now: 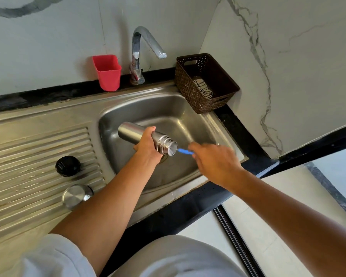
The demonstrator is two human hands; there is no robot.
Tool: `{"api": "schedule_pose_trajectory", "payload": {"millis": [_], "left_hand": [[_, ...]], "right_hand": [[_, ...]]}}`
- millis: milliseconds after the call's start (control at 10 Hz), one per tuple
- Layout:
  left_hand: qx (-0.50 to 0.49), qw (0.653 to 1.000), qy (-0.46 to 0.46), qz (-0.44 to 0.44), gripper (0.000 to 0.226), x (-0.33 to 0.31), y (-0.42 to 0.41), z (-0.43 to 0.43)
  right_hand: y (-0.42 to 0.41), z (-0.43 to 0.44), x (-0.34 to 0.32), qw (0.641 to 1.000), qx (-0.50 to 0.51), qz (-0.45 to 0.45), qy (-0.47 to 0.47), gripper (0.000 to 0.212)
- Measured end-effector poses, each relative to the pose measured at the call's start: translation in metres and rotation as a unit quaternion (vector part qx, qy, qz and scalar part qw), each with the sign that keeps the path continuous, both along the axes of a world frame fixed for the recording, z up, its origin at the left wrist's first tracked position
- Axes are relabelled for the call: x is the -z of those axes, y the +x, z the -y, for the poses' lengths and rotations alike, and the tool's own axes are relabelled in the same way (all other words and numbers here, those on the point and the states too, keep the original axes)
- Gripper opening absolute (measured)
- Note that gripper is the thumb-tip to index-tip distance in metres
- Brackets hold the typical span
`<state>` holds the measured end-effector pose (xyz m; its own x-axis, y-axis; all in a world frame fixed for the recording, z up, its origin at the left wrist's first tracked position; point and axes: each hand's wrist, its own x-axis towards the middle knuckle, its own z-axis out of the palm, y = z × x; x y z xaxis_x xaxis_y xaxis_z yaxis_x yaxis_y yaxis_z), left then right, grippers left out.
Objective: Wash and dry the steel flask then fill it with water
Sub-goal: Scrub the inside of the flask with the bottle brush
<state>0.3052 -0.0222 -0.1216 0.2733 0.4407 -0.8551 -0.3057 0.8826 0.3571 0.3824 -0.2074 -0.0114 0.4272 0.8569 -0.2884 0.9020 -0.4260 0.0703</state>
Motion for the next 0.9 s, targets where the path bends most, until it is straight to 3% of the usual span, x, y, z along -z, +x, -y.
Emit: {"api": "schedule_pose_trajectory", "payload": {"millis": [100, 200, 300, 400, 500, 600, 700, 800, 900], "left_hand": [[-0.013, 1.000, -0.006, 0.006, 0.095, -0.003, 0.003, -0.001], [-0.001, 1.000, 0.016, -0.012, 0.102, 0.000, 0.004, 0.000], [0.007, 1.000, 0.024, -0.014, 0.097, 0.002, 0.000, 0.005], [0.012, 1.000, 0.021, 0.008, 0.097, 0.006, -0.001, 0.007], [-0.002, 1.000, 0.021, 0.012, 0.107, 0.015, 0.003, 0.002], [-0.010, 1.000, -0.014, 0.011, 0.112, 0.026, 0.011, -0.001], [0.000, 1.000, -0.006, 0.011, 0.115, 0.022, 0.012, -0.002], [0.017, 1.000, 0.026, -0.004, 0.114, 0.009, 0.008, 0.004], [0.019, 0.999, 0.027, 0.008, 0.092, -0.001, 0.003, 0.007]], "right_hand": [[-0.009, -0.002, -0.002, 0.980, -0.074, 0.184, -0.020, 0.027], [-0.029, 0.000, 0.004, 0.989, 0.079, -0.121, 0.014, 0.019], [-0.027, -0.007, 0.003, 0.715, 0.418, -0.560, 0.034, 0.026], [-0.014, -0.002, -0.004, 0.638, 0.455, -0.620, 0.031, 0.029], [-0.007, 0.002, -0.004, 0.963, 0.146, -0.227, -0.003, 0.018], [-0.011, -0.003, -0.004, 0.977, -0.071, 0.198, -0.018, 0.023], [-0.023, -0.001, 0.002, 0.985, -0.063, 0.156, -0.039, 0.031], [-0.029, -0.001, 0.009, 0.946, 0.202, -0.253, 0.036, 0.024], [-0.021, -0.006, 0.003, 0.605, 0.483, -0.630, 0.057, 0.031]]}}
